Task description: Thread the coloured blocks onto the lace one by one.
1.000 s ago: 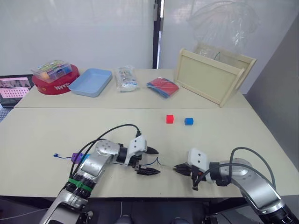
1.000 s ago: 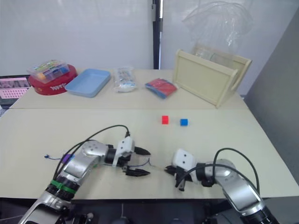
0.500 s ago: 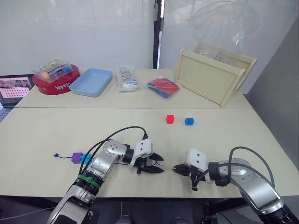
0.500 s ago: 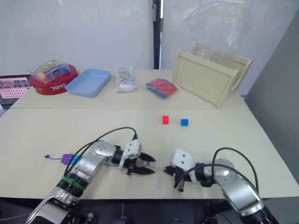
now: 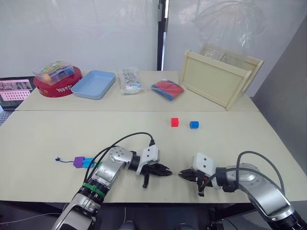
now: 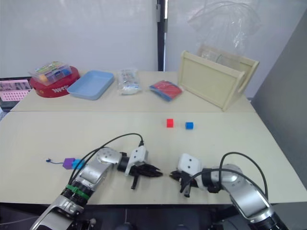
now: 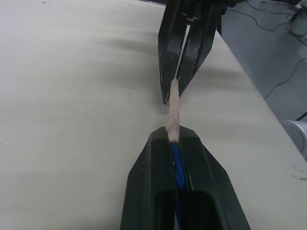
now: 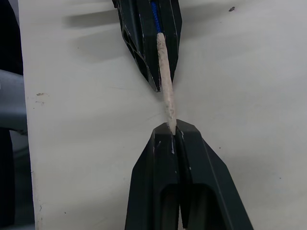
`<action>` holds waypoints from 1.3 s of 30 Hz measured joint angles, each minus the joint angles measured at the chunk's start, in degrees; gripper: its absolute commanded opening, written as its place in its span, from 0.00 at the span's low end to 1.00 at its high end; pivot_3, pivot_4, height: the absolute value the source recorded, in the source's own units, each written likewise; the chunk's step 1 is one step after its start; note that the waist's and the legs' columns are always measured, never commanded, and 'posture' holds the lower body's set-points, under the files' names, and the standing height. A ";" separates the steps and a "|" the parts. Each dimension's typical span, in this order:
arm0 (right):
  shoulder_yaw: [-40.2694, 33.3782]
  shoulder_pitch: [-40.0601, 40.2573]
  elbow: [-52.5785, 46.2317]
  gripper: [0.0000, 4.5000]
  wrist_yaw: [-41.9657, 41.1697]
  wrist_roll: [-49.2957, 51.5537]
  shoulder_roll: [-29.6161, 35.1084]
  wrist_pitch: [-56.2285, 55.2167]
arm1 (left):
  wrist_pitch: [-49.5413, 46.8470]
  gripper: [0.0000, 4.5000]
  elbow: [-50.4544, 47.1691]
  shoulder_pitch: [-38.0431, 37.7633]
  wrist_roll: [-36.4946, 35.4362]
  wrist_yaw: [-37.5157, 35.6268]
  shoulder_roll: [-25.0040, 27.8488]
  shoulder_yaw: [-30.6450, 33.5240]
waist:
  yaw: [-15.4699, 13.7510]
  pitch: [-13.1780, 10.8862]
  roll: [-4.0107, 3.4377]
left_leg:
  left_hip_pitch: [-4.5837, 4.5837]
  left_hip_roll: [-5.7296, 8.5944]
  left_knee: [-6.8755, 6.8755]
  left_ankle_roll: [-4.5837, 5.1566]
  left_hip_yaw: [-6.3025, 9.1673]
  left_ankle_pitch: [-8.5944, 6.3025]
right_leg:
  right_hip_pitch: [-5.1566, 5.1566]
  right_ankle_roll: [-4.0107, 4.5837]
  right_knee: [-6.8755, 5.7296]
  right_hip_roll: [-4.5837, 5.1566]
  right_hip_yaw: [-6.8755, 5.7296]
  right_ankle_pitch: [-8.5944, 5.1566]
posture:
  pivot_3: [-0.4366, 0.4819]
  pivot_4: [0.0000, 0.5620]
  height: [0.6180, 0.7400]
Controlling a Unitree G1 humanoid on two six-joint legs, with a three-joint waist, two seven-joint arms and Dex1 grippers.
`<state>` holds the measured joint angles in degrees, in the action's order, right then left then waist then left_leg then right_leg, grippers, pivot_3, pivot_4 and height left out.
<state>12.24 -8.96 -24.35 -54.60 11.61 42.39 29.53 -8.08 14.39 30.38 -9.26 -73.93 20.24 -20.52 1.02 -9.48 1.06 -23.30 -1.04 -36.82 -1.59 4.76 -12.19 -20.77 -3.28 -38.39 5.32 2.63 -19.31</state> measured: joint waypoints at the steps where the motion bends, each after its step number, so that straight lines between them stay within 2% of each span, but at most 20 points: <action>1: 0.00 0.00 0.00 0.00 0.00 0.01 0.00 0.00 | -0.10 0.01 0.00 0.00 -0.04 0.00 0.00 0.01 | -0.01 0.00 0.00 | 0.00 0.00 0.00 0.00 0.00 0.00 | 0.00 0.00 0.00 0.00 0.00 0.00 | 0.48 0.27 1.00; 17: 0.00 0.00 0.01 0.00 0.10 0.20 0.06 -0.08 | -2.70 0.01 -1.12 -0.11 -1.18 0.27 0.09 0.28 | -0.03 0.00 0.00 | -0.01 0.00 0.00 0.00 0.00 0.00 | 0.00 0.00 0.00 0.00 0.00 0.00 | 0.48 0.27 1.00; 23: 0.15 0.64 0.01 0.00 -0.12 0.27 0.17 -0.09 | -3.30 0.42 -2.35 -0.12 -1.91 1.55 0.52 1.44 | -0.02 0.00 0.00 | 0.00 0.00 0.00 0.00 0.00 0.00 | 0.00 0.00 0.00 0.00 0.00 0.00 | 0.48 0.27 1.00; 33: 0.18 0.67 0.00 0.00 -0.25 0.30 0.41 -0.07 | -3.81 0.42 -3.29 -0.74 -2.04 1.73 0.53 1.41 | -0.03 0.00 0.00 | 0.00 0.00 0.00 0.00 0.00 0.00 | 0.00 0.00 0.00 0.00 0.00 0.00 | 0.48 0.27 1.00; 39: 0.18 0.67 0.00 0.00 -0.19 0.37 0.51 -0.02 | -4.47 0.03 -3.45 -1.13 -2.05 1.24 0.44 1.16 | -0.05 0.00 0.00 | 0.00 0.00 0.00 0.00 0.00 0.00 | 0.00 0.00 0.00 0.00 0.00 0.00 | 0.48 0.27 1.00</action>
<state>12.41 -8.29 -24.34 -54.79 11.98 42.90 29.51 -12.55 10.93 29.26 -11.31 -72.69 20.69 -19.37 0.97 -9.48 1.06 -23.30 -1.04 -36.83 -1.59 4.77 -12.19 -20.77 -3.28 -38.38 5.33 2.63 -19.31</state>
